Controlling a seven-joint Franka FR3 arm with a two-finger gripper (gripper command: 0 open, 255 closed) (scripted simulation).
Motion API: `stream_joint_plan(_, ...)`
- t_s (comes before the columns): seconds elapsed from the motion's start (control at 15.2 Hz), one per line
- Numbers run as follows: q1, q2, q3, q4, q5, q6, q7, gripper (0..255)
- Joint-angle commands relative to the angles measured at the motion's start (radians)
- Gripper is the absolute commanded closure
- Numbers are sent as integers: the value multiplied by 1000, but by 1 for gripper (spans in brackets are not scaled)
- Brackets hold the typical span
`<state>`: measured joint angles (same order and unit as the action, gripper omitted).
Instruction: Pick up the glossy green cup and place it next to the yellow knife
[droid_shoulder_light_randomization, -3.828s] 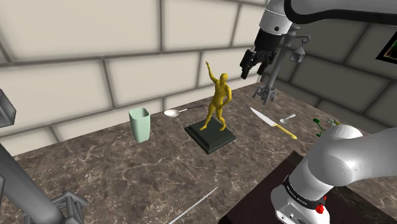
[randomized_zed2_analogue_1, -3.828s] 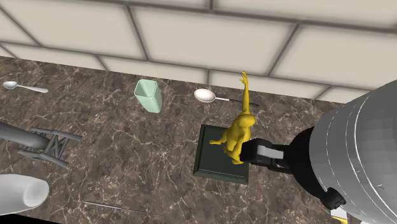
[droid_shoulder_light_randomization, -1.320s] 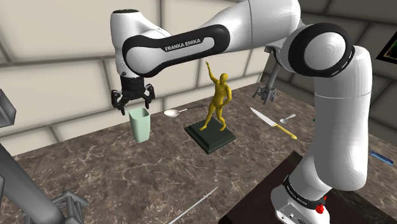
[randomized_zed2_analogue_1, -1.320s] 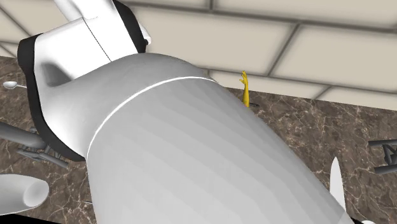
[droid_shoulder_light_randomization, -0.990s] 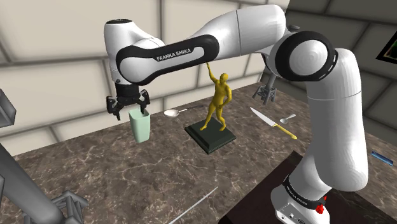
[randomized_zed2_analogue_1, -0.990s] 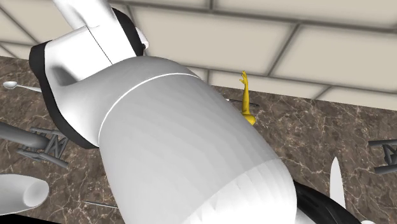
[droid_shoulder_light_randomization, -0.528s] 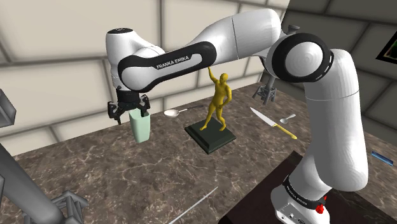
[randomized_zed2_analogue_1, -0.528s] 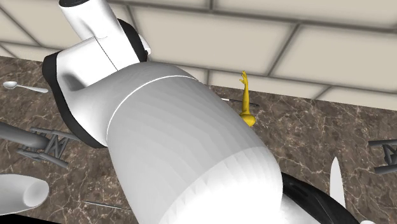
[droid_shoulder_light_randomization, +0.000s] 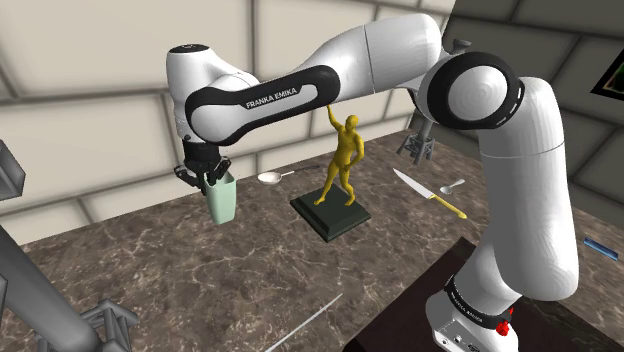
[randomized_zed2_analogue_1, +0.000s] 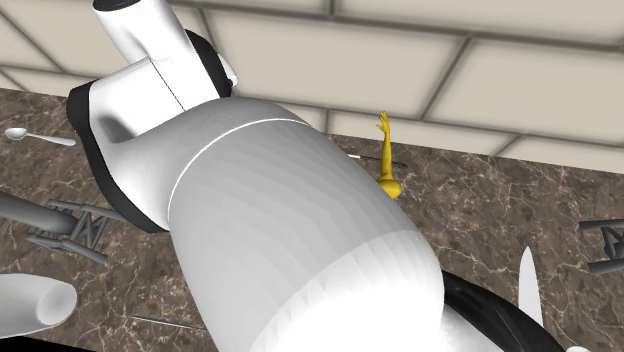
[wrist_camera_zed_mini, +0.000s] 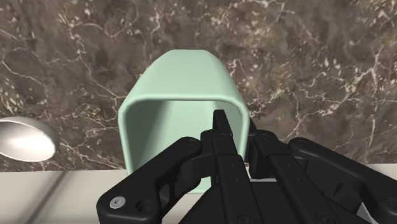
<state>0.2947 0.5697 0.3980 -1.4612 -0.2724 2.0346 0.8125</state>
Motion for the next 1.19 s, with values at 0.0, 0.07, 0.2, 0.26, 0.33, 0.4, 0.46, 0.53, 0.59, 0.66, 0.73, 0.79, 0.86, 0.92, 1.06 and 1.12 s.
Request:
stream_joint_plan(0.0,0,0,0,0,0,0,0,255)
stream_joint_plan(0.07,0,0,0,0,0,0,0,255)
stream_joint_plan(0.2,0,0,0,0,0,0,0,255)
stream_joint_plan(0.26,0,0,0,0,0,0,0,255)
stream_joint_plan(0.33,0,0,0,0,0,0,0,255)
stream_joint_plan(0.4,0,-4,1,7,2,-11,-2,255)
stream_joint_plan(0.46,0,-8,3,14,5,-22,-4,255)
stream_joint_plan(0.53,0,-12,4,22,7,-33,-5,255)
stream_joint_plan(0.59,0,-15,5,30,9,-44,-7,255)
stream_joint_plan(0.66,0,-19,6,38,10,-56,-9,255)
stream_joint_plan(0.73,1,-22,7,47,12,-67,-10,255)
stream_joint_plan(0.79,1,-25,8,56,14,-79,-12,255)
stream_joint_plan(0.86,2,-28,9,65,16,-91,-14,255)
stream_joint_plan(0.92,2,-31,10,75,17,-102,-15,255)
stream_joint_plan(1.06,4,-35,12,95,20,-127,-18,255)
stream_joint_plan(1.12,4,-37,12,106,22,-139,-20,255)
